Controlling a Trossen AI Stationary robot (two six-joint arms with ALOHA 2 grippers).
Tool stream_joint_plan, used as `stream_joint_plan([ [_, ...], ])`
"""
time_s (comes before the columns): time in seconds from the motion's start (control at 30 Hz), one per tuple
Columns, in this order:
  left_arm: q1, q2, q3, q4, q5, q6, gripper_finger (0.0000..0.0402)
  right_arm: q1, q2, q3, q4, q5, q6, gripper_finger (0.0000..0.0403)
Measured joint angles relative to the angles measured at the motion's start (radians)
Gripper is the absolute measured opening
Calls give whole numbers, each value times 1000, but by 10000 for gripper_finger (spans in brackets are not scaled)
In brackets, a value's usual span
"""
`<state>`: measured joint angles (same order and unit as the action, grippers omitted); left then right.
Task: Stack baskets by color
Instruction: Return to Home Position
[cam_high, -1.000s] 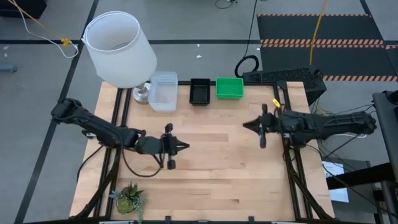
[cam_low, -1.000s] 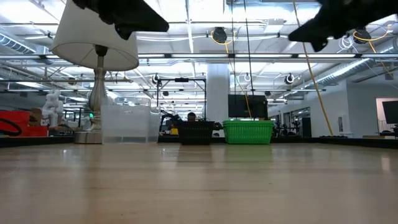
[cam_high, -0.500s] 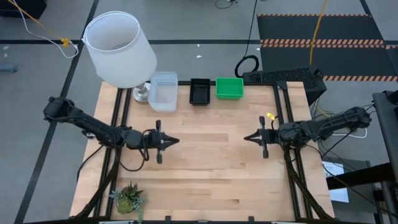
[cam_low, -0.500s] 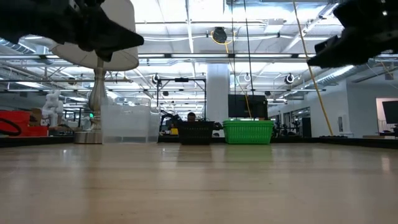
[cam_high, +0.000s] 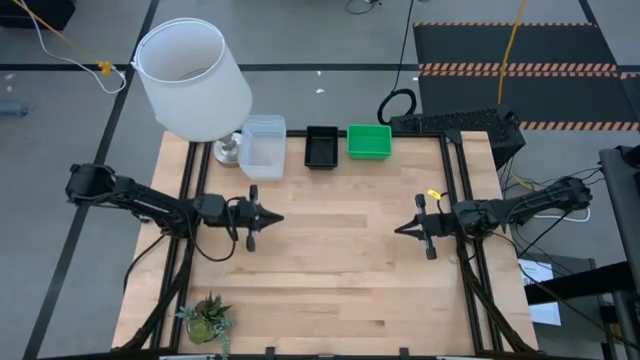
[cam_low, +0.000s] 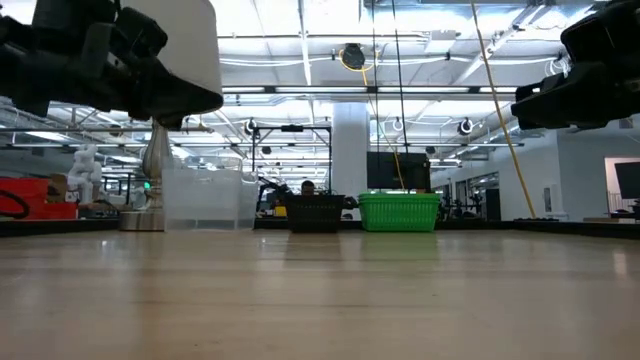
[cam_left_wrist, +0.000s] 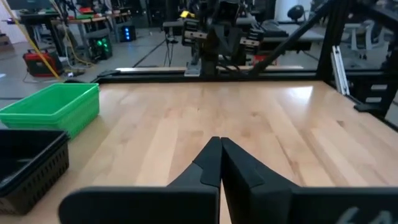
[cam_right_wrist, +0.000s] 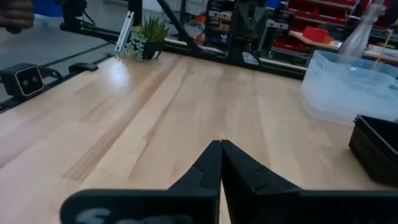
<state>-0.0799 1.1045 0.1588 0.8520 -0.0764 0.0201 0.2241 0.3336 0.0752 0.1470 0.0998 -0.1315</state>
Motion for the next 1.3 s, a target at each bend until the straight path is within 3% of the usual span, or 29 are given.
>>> stream_joint_plan([
  [0.37, 21, -172, -143, 36, 25, -47, 6, 0, -61, -21, 0, -29, -10, 0],
  [0.67, -18, -280, -149, -67, 13, -44, 3, 0, -159, -22, -41, -24, -28, 0],
  [1.1, -55, -322, -149, -103, -30, -58, 7, 0, -333, -23, -124, -37, -67, 0],
  [1.3, -63, -323, -149, -94, -32, -29, 3, -26, -332, -24, -121, -52, -119, 0],
])
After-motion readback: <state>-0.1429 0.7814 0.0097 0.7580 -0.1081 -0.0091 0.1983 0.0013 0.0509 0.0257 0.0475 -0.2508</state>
